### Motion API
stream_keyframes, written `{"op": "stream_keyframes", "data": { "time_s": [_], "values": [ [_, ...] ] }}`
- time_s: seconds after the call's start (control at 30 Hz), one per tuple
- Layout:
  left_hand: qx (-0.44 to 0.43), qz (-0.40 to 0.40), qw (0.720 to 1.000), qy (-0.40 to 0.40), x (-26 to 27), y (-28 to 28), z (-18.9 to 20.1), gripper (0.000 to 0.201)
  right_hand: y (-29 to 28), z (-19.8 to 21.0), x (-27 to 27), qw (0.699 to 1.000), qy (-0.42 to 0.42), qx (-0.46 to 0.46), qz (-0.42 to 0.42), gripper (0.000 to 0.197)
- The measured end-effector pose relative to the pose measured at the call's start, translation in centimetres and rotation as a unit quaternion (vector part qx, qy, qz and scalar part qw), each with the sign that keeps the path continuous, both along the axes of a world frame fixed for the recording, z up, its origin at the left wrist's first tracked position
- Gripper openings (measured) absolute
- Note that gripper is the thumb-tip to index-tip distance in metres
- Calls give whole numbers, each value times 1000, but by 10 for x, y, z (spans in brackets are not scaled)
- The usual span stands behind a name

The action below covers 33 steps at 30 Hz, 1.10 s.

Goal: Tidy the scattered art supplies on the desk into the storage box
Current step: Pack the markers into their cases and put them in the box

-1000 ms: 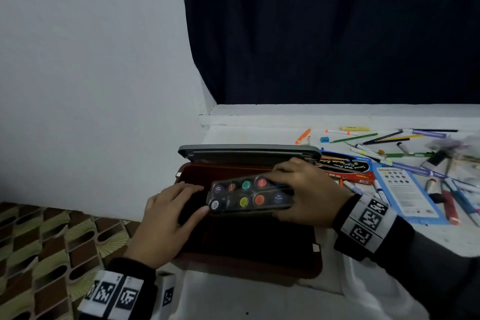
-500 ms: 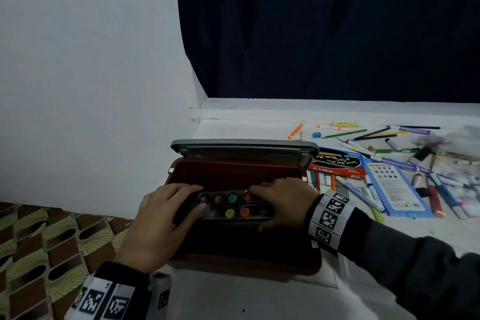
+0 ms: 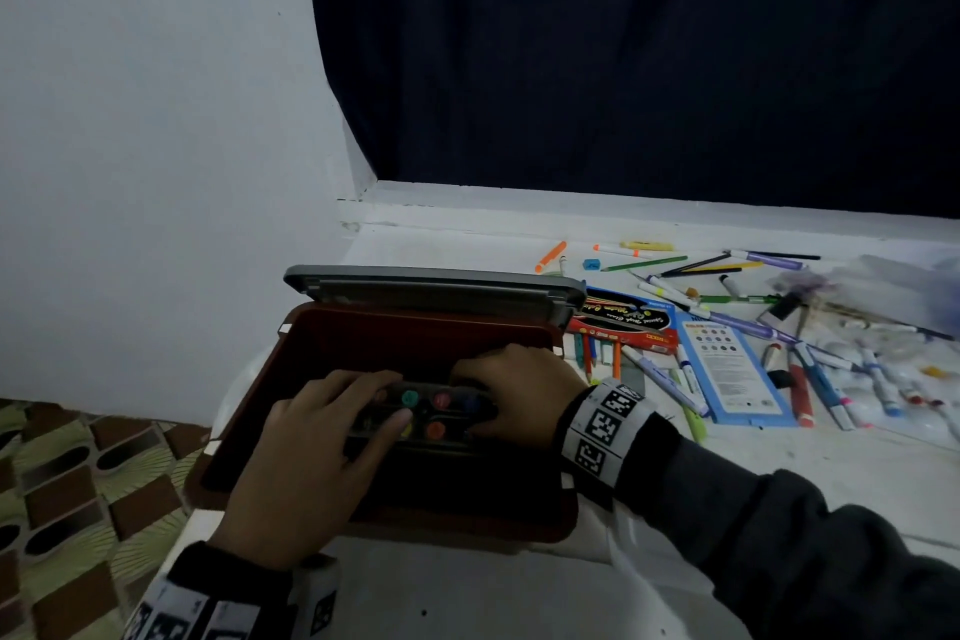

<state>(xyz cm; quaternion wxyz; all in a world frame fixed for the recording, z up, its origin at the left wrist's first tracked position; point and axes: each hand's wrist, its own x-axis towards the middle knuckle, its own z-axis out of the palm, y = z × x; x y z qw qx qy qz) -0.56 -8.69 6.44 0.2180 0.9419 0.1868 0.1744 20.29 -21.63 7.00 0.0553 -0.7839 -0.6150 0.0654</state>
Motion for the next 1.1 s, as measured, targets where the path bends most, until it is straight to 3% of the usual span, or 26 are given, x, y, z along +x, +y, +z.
{"op": "stream_keyframes", "data": {
  "time_s": [0.17,0.43,0.77,0.93,1.1],
  "values": [
    [-20,6,1000,-19,13,-22,9,46,-30,0,8,977,104,182,-27,23],
    [-8,-30,996,-84,68,-94,32,41,-132,27,45,941,92,319,-61,9],
    [-10,-107,985,-133,177,-239,24,33,-318,11,134,944,97,290,-122,12],
    [-12,-83,994,-64,218,-274,6,39,-385,0,182,953,117,216,-177,13],
    [-5,-77,997,14,264,-255,-10,48,-410,-8,234,957,113,158,-215,17]
  ]
}}
